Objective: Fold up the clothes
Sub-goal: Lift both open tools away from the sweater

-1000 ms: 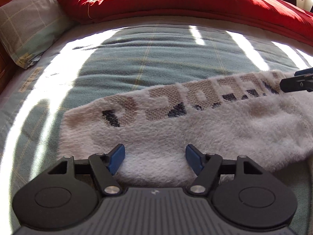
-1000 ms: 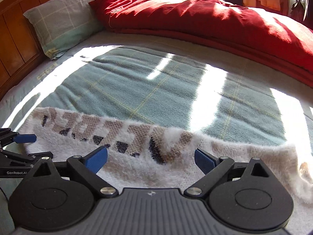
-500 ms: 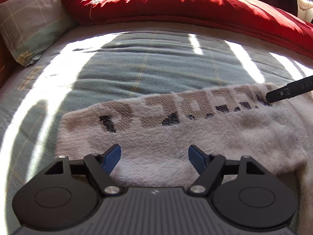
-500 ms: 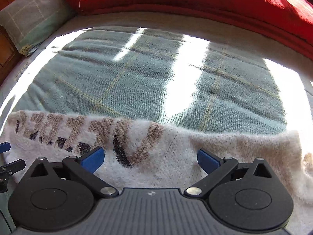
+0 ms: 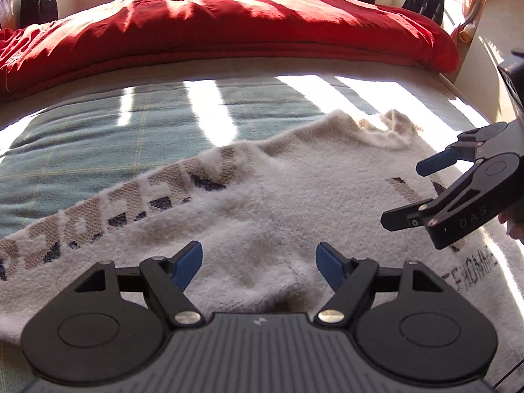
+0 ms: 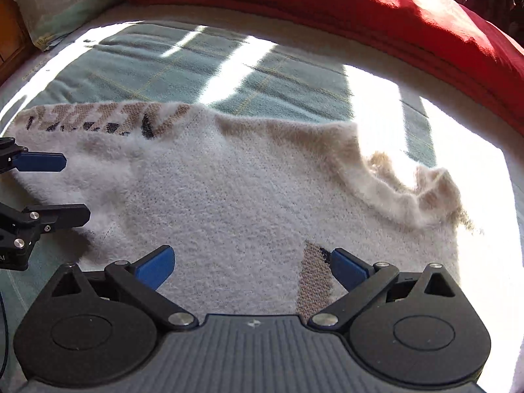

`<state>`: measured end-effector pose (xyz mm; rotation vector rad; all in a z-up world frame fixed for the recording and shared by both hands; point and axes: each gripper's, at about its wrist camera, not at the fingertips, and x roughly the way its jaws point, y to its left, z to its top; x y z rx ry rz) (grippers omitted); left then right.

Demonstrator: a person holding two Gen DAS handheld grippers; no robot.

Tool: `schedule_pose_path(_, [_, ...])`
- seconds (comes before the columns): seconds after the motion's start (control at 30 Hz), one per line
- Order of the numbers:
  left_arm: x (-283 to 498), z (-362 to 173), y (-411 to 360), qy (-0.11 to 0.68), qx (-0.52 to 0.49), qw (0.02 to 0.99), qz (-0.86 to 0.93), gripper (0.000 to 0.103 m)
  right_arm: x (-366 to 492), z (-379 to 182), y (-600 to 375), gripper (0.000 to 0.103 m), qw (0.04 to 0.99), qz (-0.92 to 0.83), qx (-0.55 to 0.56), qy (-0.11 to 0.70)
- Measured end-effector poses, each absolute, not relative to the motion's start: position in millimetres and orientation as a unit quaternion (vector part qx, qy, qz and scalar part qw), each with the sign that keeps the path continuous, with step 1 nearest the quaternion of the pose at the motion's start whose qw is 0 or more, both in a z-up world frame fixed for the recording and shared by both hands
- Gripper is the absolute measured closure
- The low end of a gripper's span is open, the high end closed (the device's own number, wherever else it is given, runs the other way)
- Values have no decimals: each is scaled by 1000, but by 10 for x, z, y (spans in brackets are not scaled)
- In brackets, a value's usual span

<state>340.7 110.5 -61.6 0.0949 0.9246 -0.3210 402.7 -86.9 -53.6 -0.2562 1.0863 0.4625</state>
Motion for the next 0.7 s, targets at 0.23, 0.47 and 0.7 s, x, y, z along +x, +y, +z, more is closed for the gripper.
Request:
schedule_pose_path(0.23, [3106, -933, 844, 446, 189, 863, -142, 24, 3788, -511, -1258, 0, 830, 188, -90, 518])
schedule_pose_path(0.47, [3024, -814, 739, 467, 170, 853, -162, 28, 3605, -515, -1635, 0, 824, 170, -99, 531])
schedule_pose_path(0.7, [2966, -688, 323, 467, 169, 841, -214, 25, 3414, -577, -2016, 0, 821, 151, -128, 536])
